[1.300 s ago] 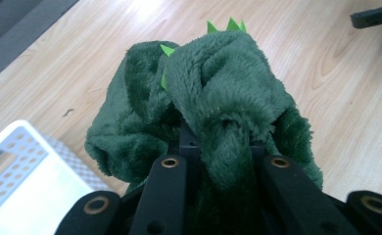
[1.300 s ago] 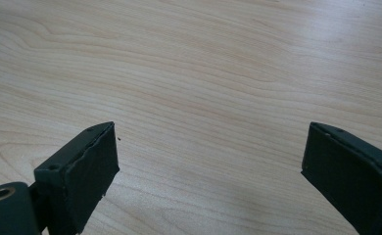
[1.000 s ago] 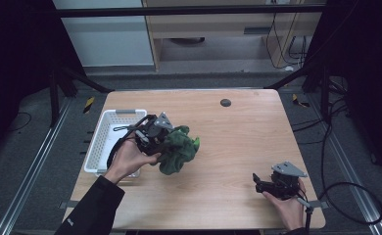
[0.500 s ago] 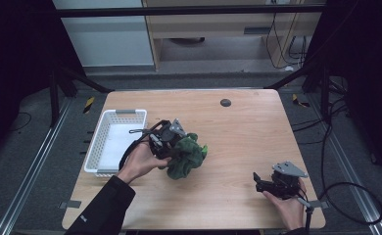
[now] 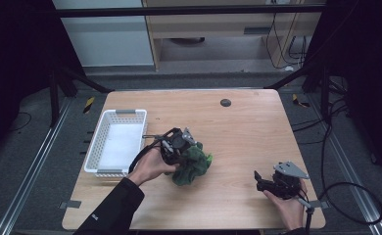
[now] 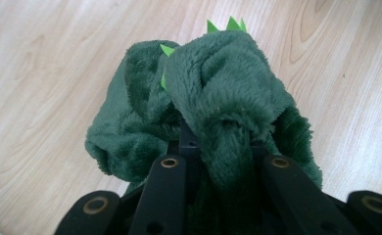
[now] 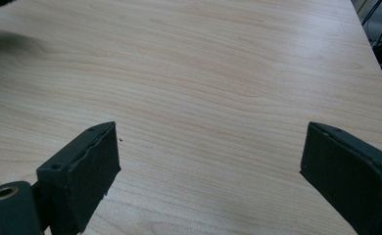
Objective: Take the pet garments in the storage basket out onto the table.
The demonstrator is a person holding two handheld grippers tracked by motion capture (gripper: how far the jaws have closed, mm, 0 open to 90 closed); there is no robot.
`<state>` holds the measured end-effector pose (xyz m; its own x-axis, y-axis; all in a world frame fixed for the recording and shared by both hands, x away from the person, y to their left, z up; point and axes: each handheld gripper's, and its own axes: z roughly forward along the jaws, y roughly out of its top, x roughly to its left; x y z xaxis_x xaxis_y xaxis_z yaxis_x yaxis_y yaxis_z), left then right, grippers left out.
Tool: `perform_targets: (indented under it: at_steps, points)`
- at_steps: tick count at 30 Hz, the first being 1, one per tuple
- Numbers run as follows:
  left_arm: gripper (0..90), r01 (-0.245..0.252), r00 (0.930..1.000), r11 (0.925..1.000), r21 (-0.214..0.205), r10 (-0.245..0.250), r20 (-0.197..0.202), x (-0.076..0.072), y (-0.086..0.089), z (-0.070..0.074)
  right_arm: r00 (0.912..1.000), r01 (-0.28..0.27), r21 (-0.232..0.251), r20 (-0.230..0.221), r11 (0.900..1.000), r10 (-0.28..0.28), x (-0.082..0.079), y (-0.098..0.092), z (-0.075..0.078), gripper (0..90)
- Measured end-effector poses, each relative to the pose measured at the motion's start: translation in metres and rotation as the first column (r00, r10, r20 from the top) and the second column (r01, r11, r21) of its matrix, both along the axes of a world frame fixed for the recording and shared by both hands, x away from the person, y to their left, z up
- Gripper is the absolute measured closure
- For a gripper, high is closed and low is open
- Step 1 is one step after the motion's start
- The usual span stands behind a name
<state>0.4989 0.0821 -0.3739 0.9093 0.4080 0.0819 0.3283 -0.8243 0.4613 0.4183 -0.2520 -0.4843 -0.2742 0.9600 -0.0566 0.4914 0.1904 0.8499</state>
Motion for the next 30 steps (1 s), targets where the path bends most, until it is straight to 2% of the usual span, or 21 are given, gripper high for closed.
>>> perform_targets:
  at_steps: [8,11,19,30]
  points:
    - [77.9,0.020,0.9996,0.9991,0.037,-0.020,-0.018,0.003,-0.010,-0.016,1.0000,-0.003,-0.002,-0.003,1.0000,0.003,0.000,0.001,-0.001,7.4]
    - [77.9,0.025,0.9993,0.9993,0.026,-0.024,-0.028,0.003,-0.013,-0.021,1.0000,-0.002,-0.001,-0.002,1.0000,0.002,0.000,0.001,0.000,7.4]
    - [76.9,0.030,0.9977,0.9991,0.029,-0.028,-0.061,0.002,-0.018,-0.038,1.0000,-0.005,-0.004,-0.003,1.0000,0.005,0.000,0.001,-0.001,7.4]
    - [70.7,0.026,0.9977,0.9997,0.000,-0.026,-0.063,0.001,-0.015,-0.050,1.0000,-0.008,-0.005,-0.005,1.0000,0.008,0.000,0.001,-0.001,7.3]
